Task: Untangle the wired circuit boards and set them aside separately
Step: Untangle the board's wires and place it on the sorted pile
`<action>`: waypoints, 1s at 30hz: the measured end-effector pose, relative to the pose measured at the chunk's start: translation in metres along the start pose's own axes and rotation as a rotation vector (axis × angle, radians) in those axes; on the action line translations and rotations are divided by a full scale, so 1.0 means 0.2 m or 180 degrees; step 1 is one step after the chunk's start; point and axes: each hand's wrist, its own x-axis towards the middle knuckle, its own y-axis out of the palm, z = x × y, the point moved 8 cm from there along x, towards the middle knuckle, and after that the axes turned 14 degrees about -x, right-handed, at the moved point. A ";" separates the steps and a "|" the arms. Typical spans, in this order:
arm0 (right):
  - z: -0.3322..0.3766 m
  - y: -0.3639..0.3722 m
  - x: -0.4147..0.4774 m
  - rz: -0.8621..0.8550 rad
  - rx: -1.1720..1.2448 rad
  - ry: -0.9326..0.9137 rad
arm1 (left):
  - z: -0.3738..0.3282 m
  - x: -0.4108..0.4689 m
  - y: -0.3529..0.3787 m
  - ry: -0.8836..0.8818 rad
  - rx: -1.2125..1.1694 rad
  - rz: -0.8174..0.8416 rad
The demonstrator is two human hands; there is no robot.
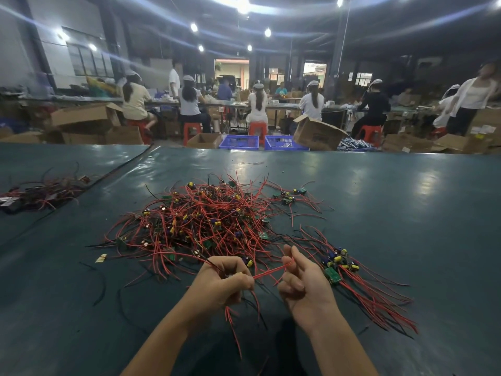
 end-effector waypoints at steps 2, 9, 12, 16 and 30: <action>0.00 0.01 -0.01 0.0134 0.0084 0.0058 | 0.00 0.00 -0.01 -0.0008 -0.0070 -0.0017; 0.03 0.04 -0.03 0.0511 0.0266 0.0089 | 0.01 0.01 -0.10 -0.0029 -0.0354 -0.0225; 0.03 0.06 -0.03 0.0602 0.0202 0.0065 | 0.01 0.01 -0.12 -0.0070 -0.0416 -0.0247; 0.06 0.02 -0.01 0.0385 0.0010 -0.0165 | 0.03 0.02 -0.15 -0.0194 -0.0441 -0.0577; 0.11 0.01 -0.03 0.0096 -0.0506 -0.0805 | 0.06 0.02 -0.24 0.0028 -0.1954 -0.1478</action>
